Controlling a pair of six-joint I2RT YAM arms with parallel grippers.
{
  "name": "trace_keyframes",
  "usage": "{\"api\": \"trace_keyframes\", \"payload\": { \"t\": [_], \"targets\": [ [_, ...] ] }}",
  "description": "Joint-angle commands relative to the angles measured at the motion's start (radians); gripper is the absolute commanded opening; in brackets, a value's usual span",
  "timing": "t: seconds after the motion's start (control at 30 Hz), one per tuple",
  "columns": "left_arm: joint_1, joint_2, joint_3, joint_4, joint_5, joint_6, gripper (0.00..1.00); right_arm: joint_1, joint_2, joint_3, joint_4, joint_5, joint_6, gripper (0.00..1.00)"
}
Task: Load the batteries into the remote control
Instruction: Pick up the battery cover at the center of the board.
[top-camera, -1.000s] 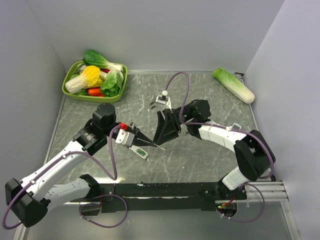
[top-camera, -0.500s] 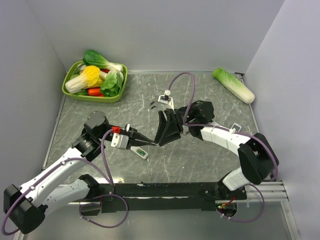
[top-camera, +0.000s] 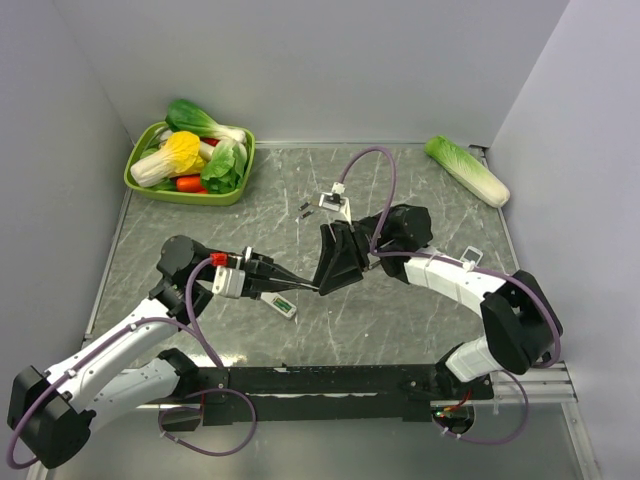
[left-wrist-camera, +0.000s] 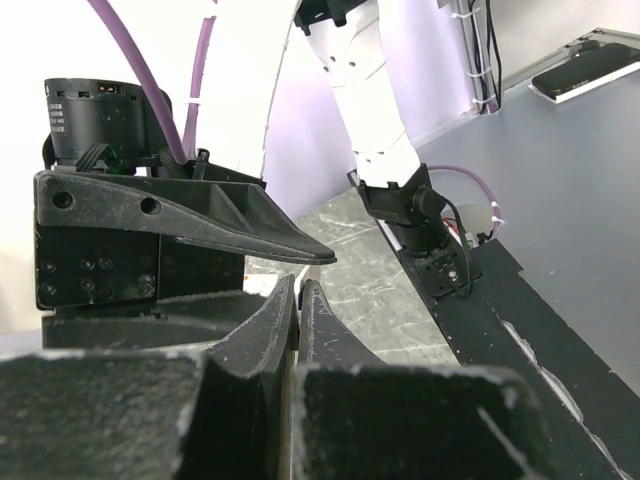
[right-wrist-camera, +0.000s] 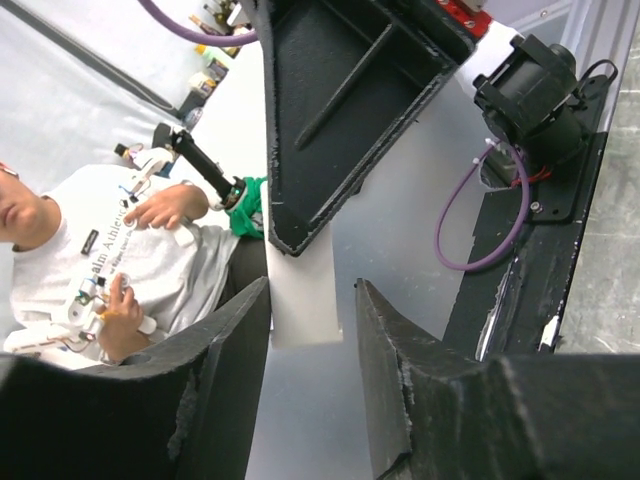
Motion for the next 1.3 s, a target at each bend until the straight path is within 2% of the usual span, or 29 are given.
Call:
{"api": "trace_keyframes", "payload": {
  "t": [0.0,0.13,0.23,0.27,0.37,0.43,0.53,0.6,0.63,0.67,0.73,0.77,0.87,0.97,1.07,1.1,1.17,1.2,1.27],
  "targets": [
    [0.003,-0.01,0.005,0.099,0.02,-0.035,0.01,0.007,-0.05,-0.002,0.361,-0.149,-0.013,0.43],
    [0.003,-0.01,0.008,0.076,0.033,-0.026,0.01,0.007,-0.058,-0.001,0.361,-0.15,-0.015,0.38],
    [0.003,-0.008,0.008,0.066,0.034,-0.021,0.01,0.007,-0.063,0.004,0.361,-0.153,-0.013,0.26],
    [0.003,-0.008,0.005,0.063,0.033,-0.02,0.01,0.007,-0.064,0.002,0.361,-0.155,-0.015,0.18],
    [0.003,-0.008,0.013,0.034,0.028,0.003,0.04,0.009,-0.069,0.002,0.361,-0.162,-0.013,0.06],
    [0.003,-0.007,0.027,-0.019,0.02,0.032,0.07,0.007,-0.069,0.004,0.361,-0.164,-0.013,0.03],
    [0.003,-0.007,0.048,-0.101,0.011,0.083,0.22,0.005,-0.064,0.007,0.361,-0.168,-0.016,0.0],
    [0.003,-0.012,0.059,-0.141,0.0,0.109,0.41,0.004,-0.058,0.012,0.361,-0.168,-0.016,0.0],
    [0.003,-0.015,0.062,-0.182,-0.007,0.12,0.54,0.002,-0.057,0.012,0.361,-0.17,-0.016,0.0],
    [0.003,-0.027,0.063,-0.203,-0.024,0.137,0.76,0.001,-0.057,0.013,0.361,-0.17,-0.016,0.0],
    [0.003,-0.044,0.065,-0.247,-0.052,0.158,0.86,-0.01,-0.05,0.016,0.361,-0.173,-0.018,0.0],
    [0.003,-0.064,0.065,-0.262,-0.09,0.164,0.92,-0.014,-0.052,0.018,0.361,-0.167,-0.019,0.0],
    [0.006,-0.116,0.059,-0.321,-0.164,0.181,0.96,-0.051,-0.054,0.016,0.361,-0.146,-0.03,0.0],
    [0.008,-0.172,0.045,-0.361,-0.327,0.149,0.99,-0.082,-0.037,0.027,0.361,-0.132,-0.028,0.0],
    [0.008,-0.234,0.016,-0.371,-0.564,0.08,0.99,-0.109,-0.005,0.044,0.361,-0.107,-0.038,0.0],
    [0.008,-0.248,0.01,-0.373,-0.699,0.059,0.99,-0.116,0.005,0.051,0.361,-0.098,-0.041,0.0],
    [0.008,-0.289,0.001,-0.382,-0.829,-0.022,0.99,-0.143,0.035,0.076,0.35,-0.055,-0.053,0.0],
    [0.008,-0.303,-0.001,-0.388,-0.957,-0.053,1.0,-0.154,0.045,0.084,0.329,-0.037,-0.094,0.0],
    [0.008,-0.338,-0.001,-0.408,-1.042,-0.133,0.99,-0.175,0.046,0.101,0.217,0.041,-0.198,0.0]
  ]
}}
